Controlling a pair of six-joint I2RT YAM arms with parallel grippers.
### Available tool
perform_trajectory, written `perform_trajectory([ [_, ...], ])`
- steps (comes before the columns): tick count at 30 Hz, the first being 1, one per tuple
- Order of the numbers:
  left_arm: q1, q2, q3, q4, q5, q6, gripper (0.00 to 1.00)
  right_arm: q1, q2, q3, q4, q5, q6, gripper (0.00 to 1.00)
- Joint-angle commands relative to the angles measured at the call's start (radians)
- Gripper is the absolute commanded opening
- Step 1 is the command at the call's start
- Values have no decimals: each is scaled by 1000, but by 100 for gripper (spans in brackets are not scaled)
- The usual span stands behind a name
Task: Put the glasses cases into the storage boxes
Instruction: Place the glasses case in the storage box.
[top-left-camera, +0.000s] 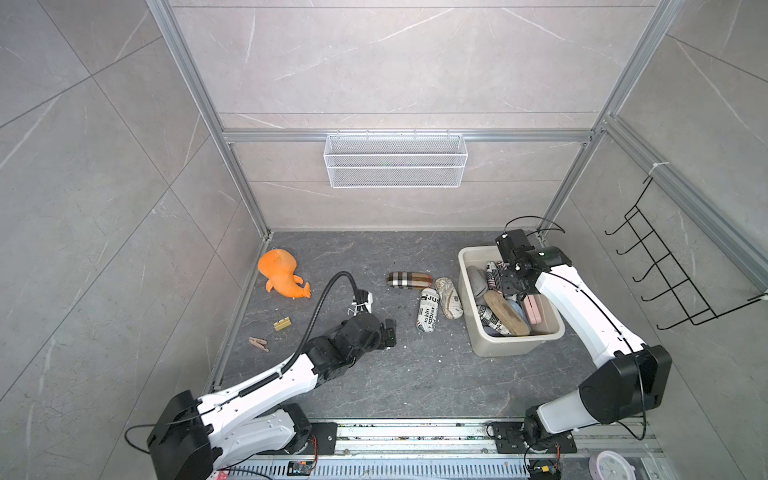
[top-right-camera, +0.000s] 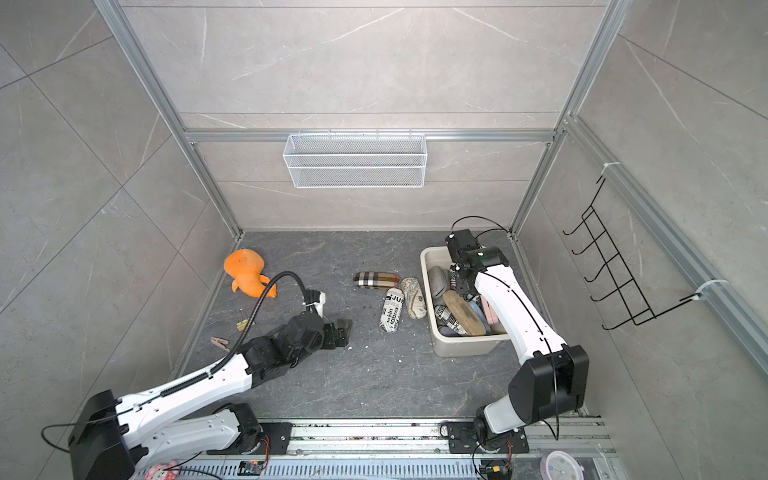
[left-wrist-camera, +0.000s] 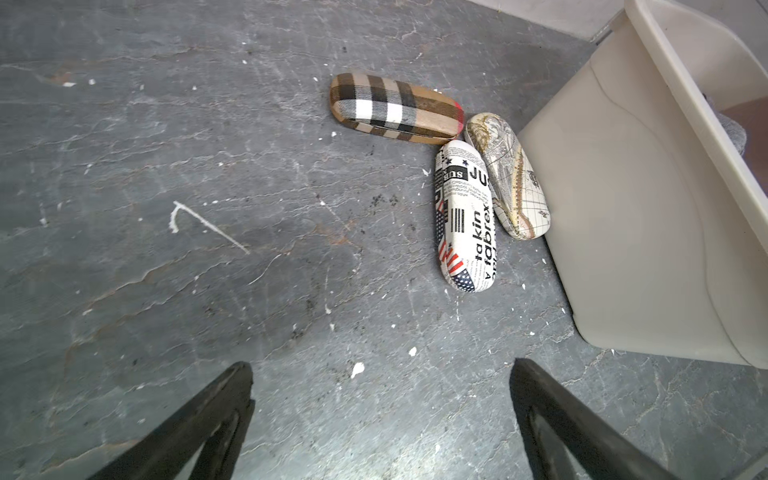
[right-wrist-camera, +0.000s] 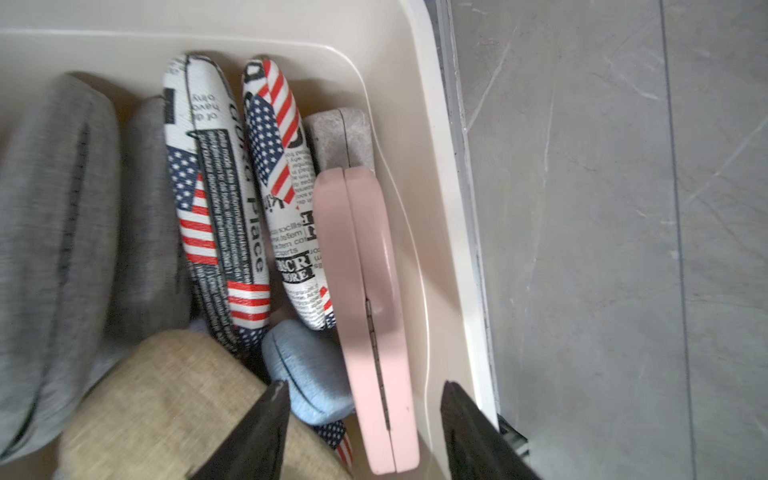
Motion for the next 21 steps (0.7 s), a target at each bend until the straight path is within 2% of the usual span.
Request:
perform_trajectory([
  [1,4,105,91,31,72,60,99,-6,-51,3,42,-33,28,60],
  [3,4,163,124,58,98,61,99,-18,-54,-23,70,7,37,56],
  [7,4,306,214,70,144,86,96,-77,-55,-42,124,-34,53,49],
  [13,-8,559,403,-36,155,115,95,-157,-34,-75,193,-203,70,48],
  [21,-43,810,625,-184,71,134,97,-158,-39,-200,275,-465,119,46],
])
